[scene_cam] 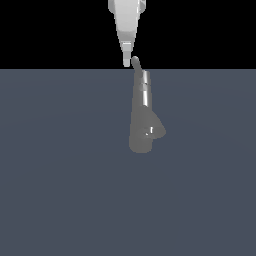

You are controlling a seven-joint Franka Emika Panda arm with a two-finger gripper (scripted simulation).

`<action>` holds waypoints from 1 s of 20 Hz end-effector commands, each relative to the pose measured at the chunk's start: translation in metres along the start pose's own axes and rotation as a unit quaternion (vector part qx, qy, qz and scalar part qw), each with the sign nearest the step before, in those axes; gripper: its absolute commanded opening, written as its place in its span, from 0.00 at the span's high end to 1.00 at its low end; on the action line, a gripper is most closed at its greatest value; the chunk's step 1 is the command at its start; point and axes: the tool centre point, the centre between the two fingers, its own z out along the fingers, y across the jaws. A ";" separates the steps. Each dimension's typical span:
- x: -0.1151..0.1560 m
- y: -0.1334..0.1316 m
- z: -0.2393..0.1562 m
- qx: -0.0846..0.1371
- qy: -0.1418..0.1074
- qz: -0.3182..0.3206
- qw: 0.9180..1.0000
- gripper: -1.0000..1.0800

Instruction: Turn on the faucet by rotating a designated handle.

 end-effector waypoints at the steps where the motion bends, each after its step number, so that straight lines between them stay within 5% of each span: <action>1: 0.014 0.001 0.000 0.000 0.000 0.002 1.000 1.00; 13: 0.097 0.004 -0.001 -0.002 0.001 0.006 1.000 1.00; 14: 0.097 0.004 -0.001 -0.002 0.001 0.006 1.000 1.00; 15: 0.067 0.001 -0.002 -0.001 -0.001 -0.014 1.000 1.00; 20: 0.087 -0.011 0.004 -0.001 -0.001 -0.010 1.000 1.00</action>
